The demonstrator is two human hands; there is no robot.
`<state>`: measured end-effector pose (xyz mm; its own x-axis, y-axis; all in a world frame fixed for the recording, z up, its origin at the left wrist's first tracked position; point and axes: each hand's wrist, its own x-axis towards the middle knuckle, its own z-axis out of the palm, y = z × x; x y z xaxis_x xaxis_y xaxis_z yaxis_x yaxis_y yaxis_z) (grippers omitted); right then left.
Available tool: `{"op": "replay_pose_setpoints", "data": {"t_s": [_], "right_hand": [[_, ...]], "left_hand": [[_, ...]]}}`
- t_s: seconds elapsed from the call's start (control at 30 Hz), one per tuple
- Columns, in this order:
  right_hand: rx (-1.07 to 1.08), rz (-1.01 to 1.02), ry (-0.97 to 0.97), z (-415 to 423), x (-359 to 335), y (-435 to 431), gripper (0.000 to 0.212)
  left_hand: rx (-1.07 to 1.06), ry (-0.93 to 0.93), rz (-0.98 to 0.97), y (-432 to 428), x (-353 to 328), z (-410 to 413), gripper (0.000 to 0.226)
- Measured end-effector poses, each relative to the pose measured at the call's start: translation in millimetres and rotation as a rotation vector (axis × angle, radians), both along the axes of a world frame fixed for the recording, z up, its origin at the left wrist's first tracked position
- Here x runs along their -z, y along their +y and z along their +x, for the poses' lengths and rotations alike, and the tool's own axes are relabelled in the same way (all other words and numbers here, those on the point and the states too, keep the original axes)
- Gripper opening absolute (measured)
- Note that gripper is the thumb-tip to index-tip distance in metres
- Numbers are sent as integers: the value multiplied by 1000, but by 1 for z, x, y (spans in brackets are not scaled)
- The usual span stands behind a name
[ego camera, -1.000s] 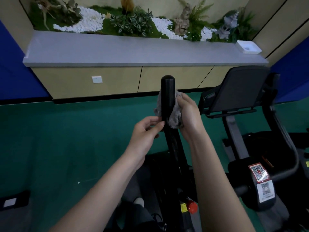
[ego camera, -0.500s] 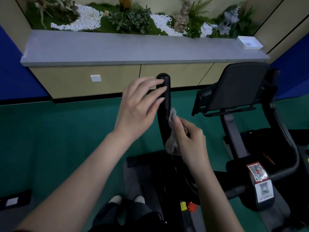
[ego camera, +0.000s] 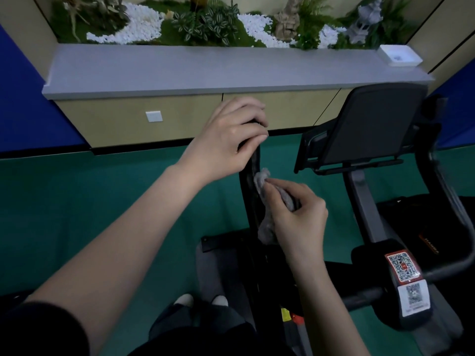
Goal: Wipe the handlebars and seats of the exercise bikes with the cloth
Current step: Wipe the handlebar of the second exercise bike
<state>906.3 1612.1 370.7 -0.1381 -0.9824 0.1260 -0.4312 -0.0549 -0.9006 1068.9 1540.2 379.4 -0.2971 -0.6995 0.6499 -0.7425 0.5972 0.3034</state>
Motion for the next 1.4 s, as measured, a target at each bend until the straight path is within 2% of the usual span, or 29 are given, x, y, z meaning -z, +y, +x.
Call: {"op": "replay_pose_setpoints", "data": {"t_s": [0.17,0.37,0.47,0.57,0.67,0.83,1.03,1.23,1.33,1.4], "right_hand": [[43,-220,92,29,-4,-6,12],[-22,-197,269,23,0,4,6],[77,-127,205,22,-2,5,5],[175,-141,171,37,-4,3,5],[199,-171,232,49,-4,9,5],[293,-216,463,55,2,32,5],[498,-286,441,89,11,23,7],[544,-360,618,90,25,39,6],[664,-331,614,92,26,46,6],[724,-256,545,95,17,37,4]], "left_hand": [[67,108,72,-3,-2,2,13],[158,154,92,-9,-4,10,10],[180,148,63,-11,-1,13,11],[213,165,21,-15,1,15,10],[241,181,-10,-18,4,17,10],[290,198,-35,-24,7,19,13],[307,109,-102,-28,2,21,16],[393,-1,-141,-32,-1,22,19],[423,16,-110,-35,2,22,19],[427,41,-103,-36,3,21,19]]}}
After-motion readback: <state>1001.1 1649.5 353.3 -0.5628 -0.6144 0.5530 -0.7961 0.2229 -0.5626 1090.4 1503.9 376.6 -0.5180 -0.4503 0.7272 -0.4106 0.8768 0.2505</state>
